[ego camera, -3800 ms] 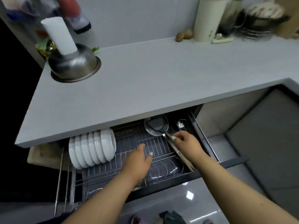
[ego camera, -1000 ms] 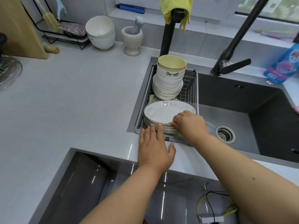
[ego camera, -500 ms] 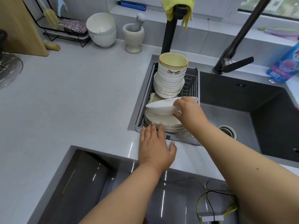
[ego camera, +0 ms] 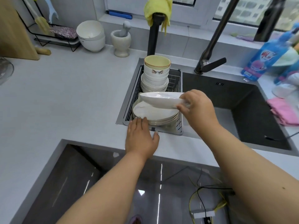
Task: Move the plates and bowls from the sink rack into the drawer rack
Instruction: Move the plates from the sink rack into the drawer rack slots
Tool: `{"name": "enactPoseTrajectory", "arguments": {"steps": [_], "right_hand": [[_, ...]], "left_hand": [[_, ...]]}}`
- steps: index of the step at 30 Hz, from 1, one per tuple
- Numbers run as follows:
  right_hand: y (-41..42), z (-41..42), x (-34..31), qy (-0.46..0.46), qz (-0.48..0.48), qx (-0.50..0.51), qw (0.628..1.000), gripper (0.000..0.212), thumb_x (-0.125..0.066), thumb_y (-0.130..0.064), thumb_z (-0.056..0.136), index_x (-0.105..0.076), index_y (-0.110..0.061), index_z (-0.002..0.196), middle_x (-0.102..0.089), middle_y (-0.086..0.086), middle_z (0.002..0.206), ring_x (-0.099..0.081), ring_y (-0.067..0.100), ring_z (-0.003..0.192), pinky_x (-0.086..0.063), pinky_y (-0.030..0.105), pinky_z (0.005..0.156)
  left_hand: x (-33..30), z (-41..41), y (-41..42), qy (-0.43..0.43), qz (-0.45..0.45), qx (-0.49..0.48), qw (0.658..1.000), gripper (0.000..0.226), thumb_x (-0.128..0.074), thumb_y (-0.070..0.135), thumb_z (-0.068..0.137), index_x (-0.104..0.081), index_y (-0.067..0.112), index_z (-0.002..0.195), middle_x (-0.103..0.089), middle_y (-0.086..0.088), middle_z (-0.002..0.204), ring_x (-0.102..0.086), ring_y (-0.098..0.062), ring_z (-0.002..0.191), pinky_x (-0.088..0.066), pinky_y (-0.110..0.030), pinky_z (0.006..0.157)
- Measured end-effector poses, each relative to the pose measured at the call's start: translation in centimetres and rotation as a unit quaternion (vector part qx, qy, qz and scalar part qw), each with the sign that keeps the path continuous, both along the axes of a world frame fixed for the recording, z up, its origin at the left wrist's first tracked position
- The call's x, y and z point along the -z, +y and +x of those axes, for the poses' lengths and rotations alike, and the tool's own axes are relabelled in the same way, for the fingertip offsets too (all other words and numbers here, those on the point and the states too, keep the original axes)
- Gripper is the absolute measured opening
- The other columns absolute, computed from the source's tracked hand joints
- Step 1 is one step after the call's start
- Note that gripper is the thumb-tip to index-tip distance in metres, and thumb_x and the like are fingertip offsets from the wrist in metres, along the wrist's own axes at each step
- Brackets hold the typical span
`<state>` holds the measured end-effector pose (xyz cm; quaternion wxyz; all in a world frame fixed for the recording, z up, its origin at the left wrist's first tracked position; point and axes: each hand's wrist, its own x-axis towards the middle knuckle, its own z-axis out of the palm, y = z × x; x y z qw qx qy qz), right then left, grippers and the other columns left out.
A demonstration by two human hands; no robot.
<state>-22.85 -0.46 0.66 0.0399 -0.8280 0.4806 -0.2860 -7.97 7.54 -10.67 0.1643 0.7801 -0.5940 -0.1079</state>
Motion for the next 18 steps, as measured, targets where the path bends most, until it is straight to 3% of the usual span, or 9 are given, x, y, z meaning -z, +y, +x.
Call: {"name": "enactPoseTrajectory", "arguments": {"steps": [3, 6, 7, 9, 10, 11, 14, 18], "right_hand": [[2.8, -2.4, -1.5, -0.022, -0.033, -0.031, 0.999, 0.021, -0.082, -0.009, 0.069, -0.068, 0.0, 0.082, -0.063, 0.012, 0.082, -0.051, 0.023, 0.08, -0.037, 0.028, 0.069], [5.9, -4.7, -1.8, -0.027, -0.047, -0.067, 0.996, 0.021, -0.084, -0.007, 0.065, -0.067, -0.003, 0.078, -0.063, 0.009, 0.079, -0.045, 0.014, 0.078, -0.037, 0.026, 0.065], [6.9, -5.4, -1.8, -0.029, -0.05, -0.079, 0.995, 0.022, -0.084, -0.007, 0.064, -0.066, -0.004, 0.077, -0.062, 0.007, 0.078, -0.044, 0.012, 0.078, -0.036, 0.023, 0.066], [9.1, -6.5, -1.7, -0.037, -0.046, -0.106, 0.993, 0.024, -0.086, -0.009, 0.062, -0.067, -0.007, 0.075, -0.062, 0.005, 0.078, -0.044, 0.008, 0.075, -0.031, 0.013, 0.064], [10.2, -7.0, -1.7, -0.04, -0.045, -0.126, 0.99, 0.023, -0.087, -0.012, 0.062, -0.067, -0.008, 0.075, -0.062, 0.003, 0.077, -0.044, 0.007, 0.074, -0.03, 0.009, 0.062], [11.3, -7.4, -1.6, -0.044, -0.046, -0.152, 0.986, 0.023, -0.086, -0.014, 0.063, -0.067, -0.008, 0.074, -0.062, 0.002, 0.076, -0.044, 0.006, 0.073, -0.032, 0.007, 0.062], [14.4, -8.3, -1.1, -0.06, -0.041, -0.241, 0.968, 0.02, -0.078, -0.025, 0.072, -0.068, -0.009, 0.075, -0.063, 0.002, 0.077, -0.047, 0.007, 0.078, -0.036, 0.011, 0.071], [18.7, -8.5, -0.6, -0.081, 0.002, -0.302, 0.95, 0.027, -0.067, -0.037, 0.075, -0.067, -0.011, 0.074, -0.062, -0.002, 0.076, -0.043, 0.002, 0.077, -0.034, 0.002, 0.074]], "left_hand": [[-0.4, 0.4, 0.7, 0.112, -0.059, 0.007, 0.992, 0.062, -0.042, 0.033, 0.096, -0.023, 0.008, 0.148, -0.023, -0.008, 0.156, -0.007, -0.022, 0.146, -0.008, -0.033, 0.12], [-2.2, 0.7, 3.1, 0.298, -0.154, -0.102, 0.937, 0.04, -0.045, 0.021, 0.097, -0.045, 0.01, 0.135, -0.048, -0.007, 0.137, -0.04, -0.021, 0.127, -0.032, -0.033, 0.107], [-3.1, 0.7, 4.2, 0.385, -0.161, -0.163, 0.894, 0.033, -0.043, 0.024, 0.098, -0.048, 0.012, 0.129, -0.053, -0.007, 0.131, -0.049, -0.02, 0.117, -0.039, -0.033, 0.099], [-5.2, 0.1, 6.6, 0.601, -0.141, -0.238, 0.75, 0.031, -0.04, 0.033, 0.1, -0.046, 0.013, 0.124, -0.059, -0.019, 0.121, -0.061, -0.028, 0.101, -0.051, -0.037, 0.085], [-6.1, -0.3, 8.0, 0.682, -0.115, -0.243, 0.68, 0.037, -0.039, 0.038, 0.1, -0.044, 0.01, 0.124, -0.061, -0.025, 0.116, -0.065, -0.033, 0.095, -0.055, -0.04, 0.079], [-7.0, -0.7, 9.5, 0.729, -0.085, -0.232, 0.638, 0.044, -0.038, 0.044, 0.1, -0.044, 0.009, 0.125, -0.062, -0.029, 0.113, -0.067, -0.036, 0.092, -0.057, -0.042, 0.073], [-8.7, -2.3, 13.8, 0.763, -0.054, -0.222, 0.604, 0.047, -0.038, 0.047, 0.098, -0.056, 0.01, 0.122, -0.07, -0.019, 0.101, -0.071, -0.028, 0.078, -0.059, -0.035, 0.059], [-9.8, -4.1, 20.1, 0.753, -0.122, -0.281, 0.582, 0.037, -0.038, 0.01, 0.094, -0.053, 0.0, 0.127, -0.068, -0.014, 0.091, -0.069, -0.023, 0.066, -0.055, -0.03, 0.049]]}}
